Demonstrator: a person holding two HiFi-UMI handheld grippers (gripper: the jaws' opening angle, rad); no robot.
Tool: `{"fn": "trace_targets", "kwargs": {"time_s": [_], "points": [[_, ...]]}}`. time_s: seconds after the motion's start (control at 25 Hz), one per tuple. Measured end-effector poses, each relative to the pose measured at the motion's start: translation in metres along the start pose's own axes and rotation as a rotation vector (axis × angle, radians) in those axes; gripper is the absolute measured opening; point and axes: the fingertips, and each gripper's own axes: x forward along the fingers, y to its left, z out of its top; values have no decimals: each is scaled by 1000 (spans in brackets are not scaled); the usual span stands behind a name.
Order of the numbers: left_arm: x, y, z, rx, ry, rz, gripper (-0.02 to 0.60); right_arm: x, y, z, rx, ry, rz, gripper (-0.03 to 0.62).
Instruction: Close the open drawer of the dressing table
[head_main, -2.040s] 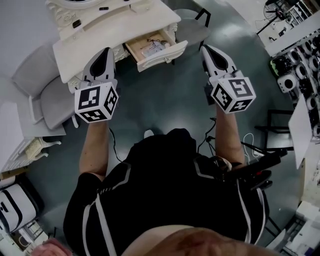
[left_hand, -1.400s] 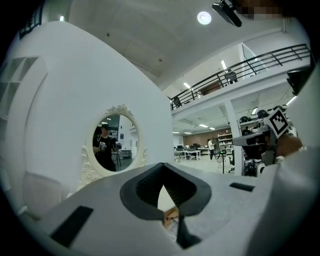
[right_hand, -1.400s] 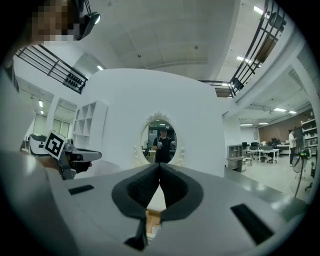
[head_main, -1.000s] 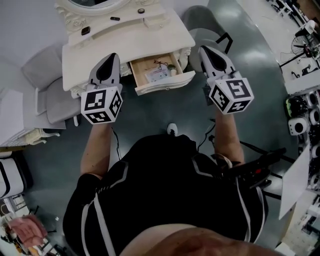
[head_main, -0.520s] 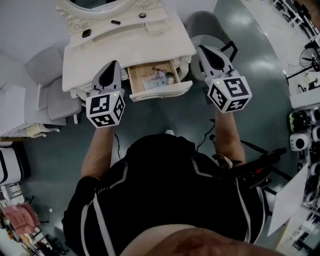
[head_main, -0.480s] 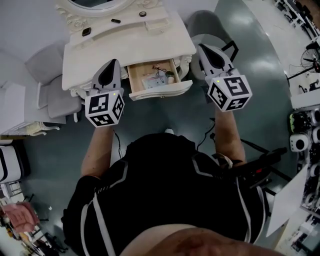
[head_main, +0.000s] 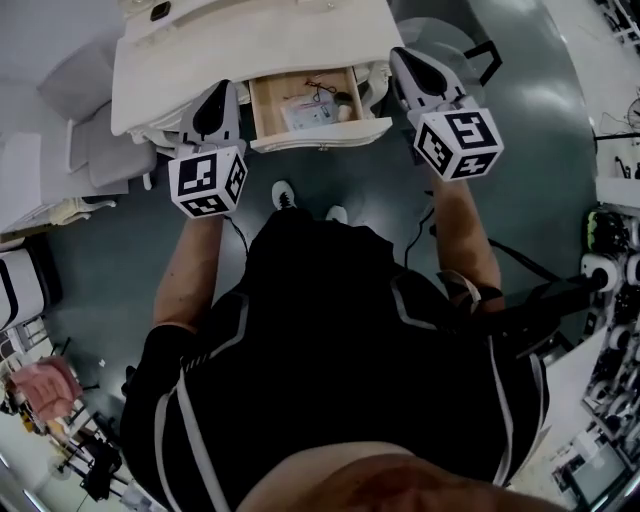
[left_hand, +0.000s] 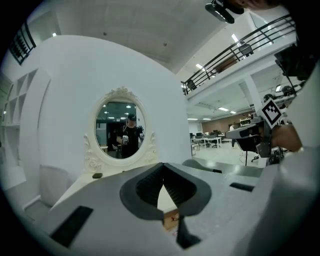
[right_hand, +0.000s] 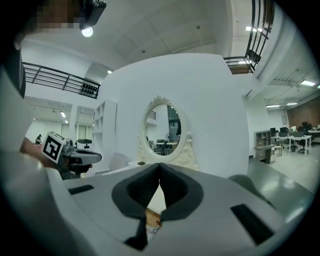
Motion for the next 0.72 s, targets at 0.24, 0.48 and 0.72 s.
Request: {"fn": "trace_targets", "kwargs": {"time_s": [0.24, 0.48, 0.72], "points": [[17, -4, -87, -32, 162, -49, 5, 23, 2, -91, 9, 149, 18, 5], [16, -23, -183, -44, 314, -99, 5, 33, 6, -179, 31, 288, 23, 5], [4, -21, -254, 16, 462, -101, 5, 27, 22, -260, 32, 436, 60, 5]]}}
